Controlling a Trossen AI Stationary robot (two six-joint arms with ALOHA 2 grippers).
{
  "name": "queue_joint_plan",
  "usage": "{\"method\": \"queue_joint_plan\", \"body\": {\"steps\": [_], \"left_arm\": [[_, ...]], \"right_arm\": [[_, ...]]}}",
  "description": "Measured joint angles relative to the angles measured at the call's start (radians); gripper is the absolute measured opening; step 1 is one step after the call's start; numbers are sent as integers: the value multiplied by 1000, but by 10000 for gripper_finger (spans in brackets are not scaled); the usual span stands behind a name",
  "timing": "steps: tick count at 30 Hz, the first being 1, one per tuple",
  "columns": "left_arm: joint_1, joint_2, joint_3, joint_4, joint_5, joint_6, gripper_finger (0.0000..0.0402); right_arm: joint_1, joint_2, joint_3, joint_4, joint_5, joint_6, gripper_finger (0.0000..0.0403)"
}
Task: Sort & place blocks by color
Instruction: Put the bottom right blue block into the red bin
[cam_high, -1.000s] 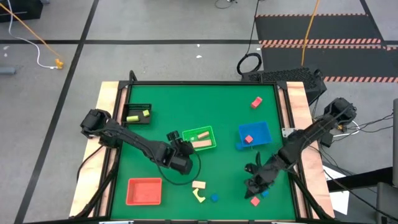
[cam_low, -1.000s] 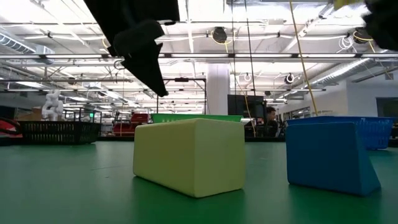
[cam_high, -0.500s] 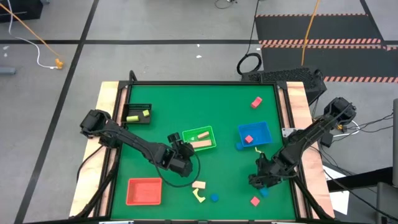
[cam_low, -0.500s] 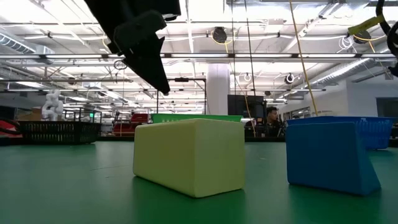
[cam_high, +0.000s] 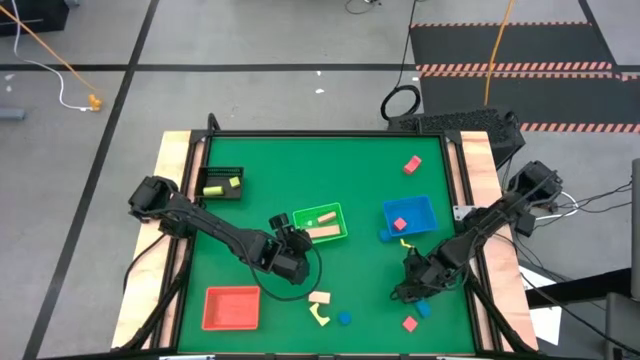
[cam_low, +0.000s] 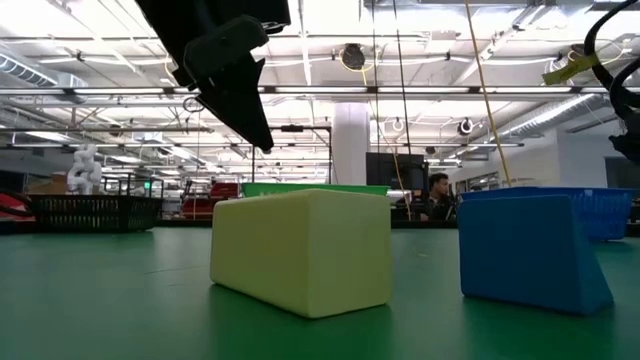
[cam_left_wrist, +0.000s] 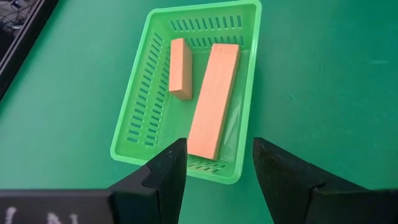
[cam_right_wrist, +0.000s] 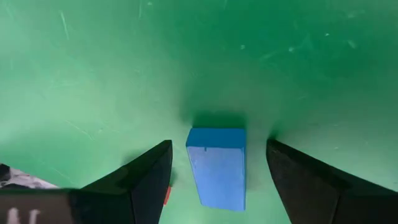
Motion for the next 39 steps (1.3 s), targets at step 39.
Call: {"method": "queue_joint_plan", "body": {"steps": [39], "left_arm": [[-23, 1, 0, 272, 0, 361, 184]], "right_arm": [[4, -197, -9, 100, 516, -189, 109]]}}
